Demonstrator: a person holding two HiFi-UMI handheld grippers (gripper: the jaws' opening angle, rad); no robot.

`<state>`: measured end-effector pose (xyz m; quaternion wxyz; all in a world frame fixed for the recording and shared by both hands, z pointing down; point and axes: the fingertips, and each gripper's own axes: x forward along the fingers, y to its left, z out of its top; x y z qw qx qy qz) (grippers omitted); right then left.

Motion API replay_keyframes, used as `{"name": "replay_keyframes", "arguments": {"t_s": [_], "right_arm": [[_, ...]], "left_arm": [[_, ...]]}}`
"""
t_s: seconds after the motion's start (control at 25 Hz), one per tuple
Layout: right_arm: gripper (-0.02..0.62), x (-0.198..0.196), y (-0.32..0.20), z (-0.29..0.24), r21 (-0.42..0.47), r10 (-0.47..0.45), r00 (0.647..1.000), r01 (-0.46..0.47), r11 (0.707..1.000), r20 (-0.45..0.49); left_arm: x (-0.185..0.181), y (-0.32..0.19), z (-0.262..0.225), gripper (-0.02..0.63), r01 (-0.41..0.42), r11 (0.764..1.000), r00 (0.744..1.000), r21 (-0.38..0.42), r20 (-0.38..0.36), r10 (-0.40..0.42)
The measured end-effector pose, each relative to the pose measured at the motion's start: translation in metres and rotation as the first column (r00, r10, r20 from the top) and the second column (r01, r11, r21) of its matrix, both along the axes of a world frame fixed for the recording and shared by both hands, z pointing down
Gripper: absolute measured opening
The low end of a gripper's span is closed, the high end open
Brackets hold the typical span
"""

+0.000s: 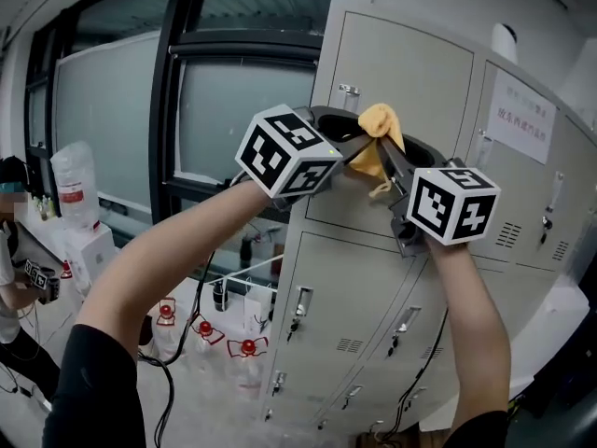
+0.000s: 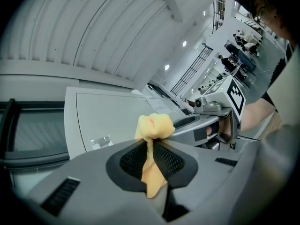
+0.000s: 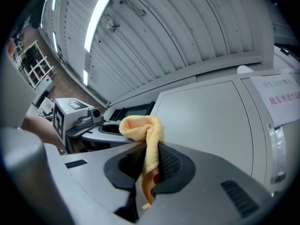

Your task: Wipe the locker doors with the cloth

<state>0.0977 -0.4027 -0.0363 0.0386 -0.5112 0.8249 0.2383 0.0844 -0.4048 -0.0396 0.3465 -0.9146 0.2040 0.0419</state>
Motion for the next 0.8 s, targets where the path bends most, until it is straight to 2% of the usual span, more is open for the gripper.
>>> {"name": "replay_keyframes", "arguments": {"t_s": [0.28,0.52,0.8], "right_arm": [[0.061,-0.008,-0.006,-0.075,0.084,-0.018,0.999,0.021,0.996,-0.035],[0.061,-0.015,-0.02,-0.123,0.129,-0.05,0.998,0.055,0.99,-0.043],[0.061,-0.038,-0.037,-0.165,0.186,-0.018,0.995,0.037,0.982,-0.1]], "left_arm": [[-0.008,-0.008,-0.073,0.052,0.009,1.0,0.997,0.021,-0.076,-0.007],[-0.016,-0.021,-0.121,0.051,0.088,0.993,0.99,0.081,-0.114,-0.078],[-0.04,-0.035,-0.163,0.051,0.103,0.989,0.981,0.102,-0.177,-0.084]]}}
